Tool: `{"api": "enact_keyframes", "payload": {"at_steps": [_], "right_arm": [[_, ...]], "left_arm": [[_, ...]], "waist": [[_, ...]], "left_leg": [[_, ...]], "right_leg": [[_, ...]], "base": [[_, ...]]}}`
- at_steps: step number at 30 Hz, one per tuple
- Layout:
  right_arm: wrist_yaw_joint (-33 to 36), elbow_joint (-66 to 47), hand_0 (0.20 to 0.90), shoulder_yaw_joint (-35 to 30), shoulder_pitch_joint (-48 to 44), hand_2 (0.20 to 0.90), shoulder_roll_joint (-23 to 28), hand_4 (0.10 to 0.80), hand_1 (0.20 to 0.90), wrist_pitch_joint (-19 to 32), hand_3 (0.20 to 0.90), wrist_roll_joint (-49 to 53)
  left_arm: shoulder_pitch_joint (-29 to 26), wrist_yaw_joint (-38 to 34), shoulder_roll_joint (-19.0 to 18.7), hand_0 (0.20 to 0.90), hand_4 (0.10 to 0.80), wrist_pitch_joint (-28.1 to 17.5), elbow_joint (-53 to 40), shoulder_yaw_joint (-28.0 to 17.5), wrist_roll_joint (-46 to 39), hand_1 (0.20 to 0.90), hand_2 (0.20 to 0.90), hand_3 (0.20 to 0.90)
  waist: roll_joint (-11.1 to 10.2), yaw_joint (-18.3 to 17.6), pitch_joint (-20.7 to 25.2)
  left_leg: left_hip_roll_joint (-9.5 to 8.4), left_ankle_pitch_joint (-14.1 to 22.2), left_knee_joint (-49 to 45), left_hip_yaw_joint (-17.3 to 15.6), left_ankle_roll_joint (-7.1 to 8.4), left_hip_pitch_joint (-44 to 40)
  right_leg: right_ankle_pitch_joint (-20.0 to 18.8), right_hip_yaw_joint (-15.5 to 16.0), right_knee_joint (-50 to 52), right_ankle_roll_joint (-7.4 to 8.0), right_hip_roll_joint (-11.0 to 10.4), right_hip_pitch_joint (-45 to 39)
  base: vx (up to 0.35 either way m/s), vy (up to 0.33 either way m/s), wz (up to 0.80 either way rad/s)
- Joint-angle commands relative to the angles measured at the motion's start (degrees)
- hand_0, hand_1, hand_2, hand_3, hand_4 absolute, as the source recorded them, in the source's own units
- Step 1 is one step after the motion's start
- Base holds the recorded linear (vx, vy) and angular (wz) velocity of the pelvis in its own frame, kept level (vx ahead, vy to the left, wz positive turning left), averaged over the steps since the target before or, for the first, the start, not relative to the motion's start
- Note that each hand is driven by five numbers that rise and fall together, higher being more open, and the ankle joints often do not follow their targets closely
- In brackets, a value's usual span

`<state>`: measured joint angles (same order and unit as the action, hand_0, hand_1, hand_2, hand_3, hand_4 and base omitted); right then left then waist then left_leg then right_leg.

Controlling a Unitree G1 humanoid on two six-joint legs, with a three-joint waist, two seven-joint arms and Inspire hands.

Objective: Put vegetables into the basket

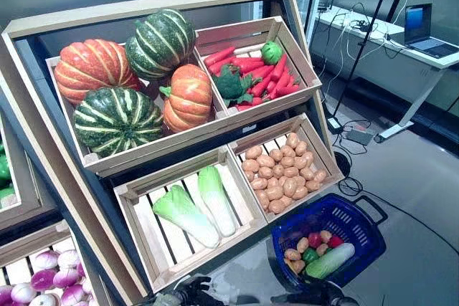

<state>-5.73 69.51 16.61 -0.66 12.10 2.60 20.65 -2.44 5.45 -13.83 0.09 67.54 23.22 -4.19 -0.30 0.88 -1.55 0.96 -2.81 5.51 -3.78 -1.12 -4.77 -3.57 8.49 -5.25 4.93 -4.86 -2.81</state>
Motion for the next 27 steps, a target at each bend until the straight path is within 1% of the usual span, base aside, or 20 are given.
{"api": "enact_keyframes", "payload": {"at_steps": [1, 3, 7, 11, 13, 15, 17, 18, 21, 24, 27], "right_arm": [[-1.4, 0.34, 0.9, 0.44, -4.3, 0.9, -0.66, 0.8, 0.9, 2.69, 0.9, -0.16], [-1.45, 0.55, 0.9, 0.56, -4.36, 0.9, -0.8, 0.8, 0.9, 2.85, 0.9, -0.05], [-1.15, 0.59, 0.9, 0.94, -4.36, 0.9, -1.0, 0.8, 0.9, 2.79, 0.9, -0.28], [-1.31, 0.72, 0.9, 0.89, -4.5, 0.9, -0.91, 0.8, 0.9, 2.96, 0.9, -0.42], [-1.34, 0.43, 0.9, 1.03, -4.53, 0.9, -0.88, 0.8, 0.9, 2.74, 0.9, -0.13], [-1.2, 0.23, 0.9, 1.04, -4.57, 0.9, -0.96, 0.8, 0.9, 2.77, 0.9, 0.47], [-1.31, 0.21, 0.9, 0.95, -4.64, 0.9, -1.02, 0.8, 0.9, 2.68, 0.9, 0.88], [-1.51, -0.06, 0.9, 0.75, -4.53, 0.9, -0.96, 0.8, 0.9, 2.55, 0.9, 0.69], [-1.55, -0.26, 0.9, 0.7, -4.33, 0.9, -0.96, 0.8, 0.9, 2.45, 0.9, 0.66], [-1.79, -0.9, 0.9, 0.6, -4.01, 0.9, -0.53, 0.8, 0.9, 1.81, 0.9, 0.31], [-1.65, -1.43, 0.9, 0.79, -3.57, 0.9, -0.3, 0.8, 0.9, 1.67, 0.9, 0.32]], "left_arm": [[-4.12, -0.24, 1.48, 0.9, 0.8, -2.7, 2.48, -0.15, 0.59, 0.9, 0.9, 0.9], [-4.18, -0.7, 1.56, 0.9, 0.8, -2.76, 2.68, 0.1, 0.89, 0.9, 0.9, 0.9], [-4.34, 1.04, 1.65, 0.9, 0.8, -3.3, 2.72, -0.05, -0.78, 0.9, 0.9, 0.9], [-4.35, -0.69, 1.72, 0.9, 0.8, -1.43, 2.73, 0.17, -0.82, 0.9, 0.9, 0.9], [-4.33, -1.21, 1.68, 0.9, 0.8, -0.71, 3.14, -0.45, -1.33, 0.9, 0.9, 0.9], [-4.33, -0.41, 1.86, 0.9, 0.8, -2.23, 2.82, -1.42, -4.41, 0.9, 0.9, 0.9], [-4.32, 1.25, 1.92, 0.9, 0.8, -3.18, 2.37, -1.78, -5.57, 0.9, 0.9, 0.9], [-4.3, 2.99, 1.92, 0.9, 0.8, -4.33, 1.13, -1.97, -7.27, 0.9, 0.9, 0.9], [-4.41, 4.31, 1.75, 0.9, 0.8, -6.32, -0.34, -1.93, -9.22, 0.9, 0.9, 0.9], [-5.63, 6.75, 0.64, 0.9, 0.8, -7.32, -7.77, -2.04, -12.08, 0.9, 0.9, 0.9], [-6.05, 8.08, -0.27, 0.9, 0.8, -7.7, -12.11, -1.47, -12.97, 0.9, 0.9, 0.9]], "waist": [[-0.91, -0.09, -1.9], [-0.87, -0.1, -1.93], [-0.82, -0.19, -1.92], [-0.73, -0.26, -1.92], [-0.74, -0.34, -1.92], [-0.71, -0.38, -2.01], [-0.7, -0.38, -2.03], [-0.6, -0.43, -2.15], [-0.5, -0.49, -2.22], [-0.09, -0.69, -2.41], [0.21, -0.8, -2.57]], "left_leg": [[1.66, 4.18, -0.92, 1.16, 2.51, -1.59], [1.67, 4.19, -0.94, 1.13, 2.52, -1.54], [1.64, 4.23, -0.92, 1.11, 2.55, -1.6], [1.66, 4.26, -0.98, 1.05, 2.55, -1.69], [1.68, 4.29, -1.01, 1.03, 2.58, -1.76], [1.62, 4.36, -1.1, 1.05, 2.49, -1.87], [1.59, 4.36, -1.19, 1.04, 2.48, -1.9], [1.66, 4.39, -1.24, 1.02, 2.55, -1.98], [1.68, 4.37, -1.2, 0.99, 2.55, -2.03], [1.69, 4.29, -1.15, 1.01, 2.65, -1.95], [1.65, 4.12, -1.17, 1.16, 2.67, -1.75]], "right_leg": [[1.32, -1.1, 0.99, 2.7, -3.17, -3.05], [1.32, -1.11, 0.99, 2.72, -3.18, -3.0], [1.38, -1.13, 0.96, 2.71, -3.2, -3.03], [1.42, -1.23, 0.97, 2.72, -3.15, -3.1], [1.51, -1.22, 1.03, 2.7, -3.09, -3.15], [1.61, -1.38, 1.2, 2.58, -3.02, -3.17], [1.64, -1.45, 1.32, 2.53, -3.0, -3.18], [1.65, -1.5, 1.31, 2.49, -2.96, -3.28], [1.64, -1.57, 1.34, 2.46, -2.93, -3.27], [1.69, -1.76, 1.54, 2.42, -2.9, -3.06], [1.63, -1.89, 1.67, 2.41, -2.9, -2.83]], "base": [[0.0, 0.0, 0.0], [0.0, 0.0, 0.0], [0.0, 0.0, 0.0], [0.0, 0.0, 0.0], [0.0, 0.0, 0.0], [0.0, 0.0, 0.0], [0.0, 0.0, 0.0], [0.0, 0.0, 0.0], [0.0, 0.0, 0.0], [0.0, 0.0, 0.0], [-0.004, -0.001, -0.03]]}}
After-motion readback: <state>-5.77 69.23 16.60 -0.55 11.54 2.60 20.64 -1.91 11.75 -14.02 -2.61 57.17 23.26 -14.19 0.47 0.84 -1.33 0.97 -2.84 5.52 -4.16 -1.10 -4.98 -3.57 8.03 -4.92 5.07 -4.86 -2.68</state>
